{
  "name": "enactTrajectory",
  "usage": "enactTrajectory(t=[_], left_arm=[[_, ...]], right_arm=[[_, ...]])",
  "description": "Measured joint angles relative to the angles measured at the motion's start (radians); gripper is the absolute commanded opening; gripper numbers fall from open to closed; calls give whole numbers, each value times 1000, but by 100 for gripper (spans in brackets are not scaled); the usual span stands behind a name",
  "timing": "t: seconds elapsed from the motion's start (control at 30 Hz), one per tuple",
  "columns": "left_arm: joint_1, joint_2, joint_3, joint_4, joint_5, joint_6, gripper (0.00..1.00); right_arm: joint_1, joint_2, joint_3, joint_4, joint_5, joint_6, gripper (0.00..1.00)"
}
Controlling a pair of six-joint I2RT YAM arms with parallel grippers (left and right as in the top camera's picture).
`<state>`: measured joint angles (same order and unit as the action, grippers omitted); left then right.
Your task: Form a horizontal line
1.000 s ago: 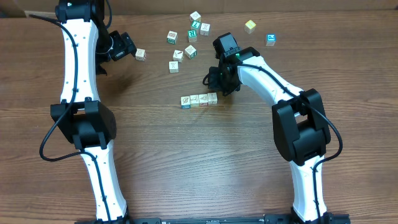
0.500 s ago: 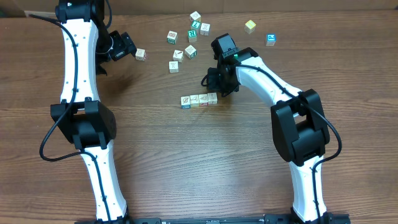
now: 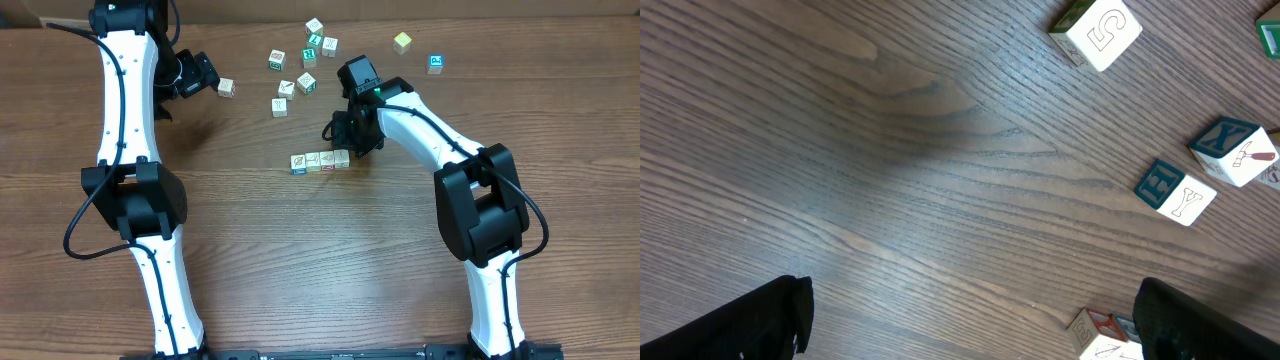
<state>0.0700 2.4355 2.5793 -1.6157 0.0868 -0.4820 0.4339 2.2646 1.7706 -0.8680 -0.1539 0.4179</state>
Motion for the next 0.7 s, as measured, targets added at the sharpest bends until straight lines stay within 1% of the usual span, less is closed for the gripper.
enactTrajectory(t=[0.7], left_arm=[[0,0,0,0,0,0,100]], right_arm=[[0,0,0,-16,0,0,4]])
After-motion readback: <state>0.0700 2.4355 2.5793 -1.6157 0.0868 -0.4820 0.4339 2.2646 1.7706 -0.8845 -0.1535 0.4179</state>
